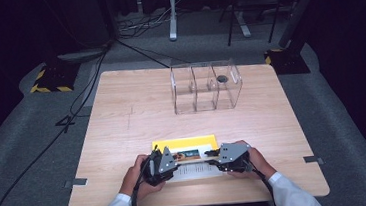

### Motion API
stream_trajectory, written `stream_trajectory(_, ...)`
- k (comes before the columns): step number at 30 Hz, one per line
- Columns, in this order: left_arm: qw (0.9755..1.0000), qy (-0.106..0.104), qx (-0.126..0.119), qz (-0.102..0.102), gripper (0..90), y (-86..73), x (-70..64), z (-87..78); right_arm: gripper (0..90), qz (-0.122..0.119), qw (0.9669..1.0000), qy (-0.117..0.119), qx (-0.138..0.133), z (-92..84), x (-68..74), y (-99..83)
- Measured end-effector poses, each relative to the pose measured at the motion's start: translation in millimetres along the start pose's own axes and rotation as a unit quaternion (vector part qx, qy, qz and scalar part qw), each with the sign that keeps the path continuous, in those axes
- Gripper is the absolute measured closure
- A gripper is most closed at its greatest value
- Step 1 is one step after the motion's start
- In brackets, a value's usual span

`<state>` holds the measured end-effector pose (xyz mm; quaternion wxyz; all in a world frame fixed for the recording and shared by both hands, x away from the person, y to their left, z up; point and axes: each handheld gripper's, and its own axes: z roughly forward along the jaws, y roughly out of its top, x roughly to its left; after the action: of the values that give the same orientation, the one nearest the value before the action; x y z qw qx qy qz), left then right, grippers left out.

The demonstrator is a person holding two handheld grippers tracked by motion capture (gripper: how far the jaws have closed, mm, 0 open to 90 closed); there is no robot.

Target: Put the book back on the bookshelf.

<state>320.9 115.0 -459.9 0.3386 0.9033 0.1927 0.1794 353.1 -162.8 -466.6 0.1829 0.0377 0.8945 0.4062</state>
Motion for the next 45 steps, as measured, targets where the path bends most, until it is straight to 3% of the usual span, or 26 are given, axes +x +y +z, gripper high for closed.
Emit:
stream_trajectory(3,1.0,-0.002,-0.003,-0.002,72.5,-3.6,3.2,-3.3,67.0,0.012,0.9998,-0.012,0.011,-2.5,-7.0,-12.4)
stream_trajectory(6,0.9999,-0.01,-0.008,-0.005,72.5,-6.4,6.4,-4.6,68.4,0.037,0.9991,0.008,-0.017,-7.5,-14.7,-23.0)
stream_trajectory(10,0.9997,-0.014,-0.013,-0.014,71.9,-8.4,10.4,-7.0,75.6,-0.007,0.9998,-0.006,-0.017,-7.7,-9.3,-18.5)
stream_trajectory(14,0.9991,-0.017,-0.021,-0.034,68.4,-10.4,16.2,-9.6,78.5,-0.027,0.9995,-0.007,-0.014,-7.8,-5.9,-12.9)
stream_trajectory(17,0.9989,-0.009,-0.02,-0.041,63.2,-7.4,16.8,-10.6,80.0,-0.033,0.9993,-0.006,-0.014,-8.8,-5.0,-8.4)
stream_trajectory(22,0.9994,0.0,-0.013,-0.032,48.9,2.3,14.0,-7.4,82.9,-0.053,0.9985,-0.005,-0.013,-11.0,-2.0,2.0)
stream_trajectory(26,0.9995,0.006,-0.012,-0.027,47.6,11.8,10.8,-3.5,83.4,-0.055,0.9983,-0.003,-0.017,-11.9,-3.3,6.7)
stream_trajectory(30,0.9988,0.01,-0.026,-0.041,39.6,20.7,10.5,-0.8,84.2,-0.058,0.9981,0.005,-0.02,-12.1,-2.6,11.1)
stream_trajectory(33,0.999,0.018,-0.022,-0.034,37.5,26.4,7.5,2.9,84.2,-0.057,0.9982,0.005,-0.018,-12.2,-3.1,12.6)
stream_trajectory(36,0.9991,0.025,-0.016,-0.031,37.7,30.6,5.6,5.5,84.2,-0.055,0.9983,0.006,-0.019,-12.3,-4.2,13.2)
stream_trajectory(41,1.0,0.007,0.002,-0.004,61.1,32.3,1.9,5.8,84.1,-0.059,0.9982,0.003,-0.013,-12.3,-3.7,16.3)
stream_trajectory(45,0.9999,0.009,0.004,-0.008,66.7,29.0,1.9,5.5,84.0,-0.064,0.9979,0.0,-0.011,-11.9,-3.5,20.3)
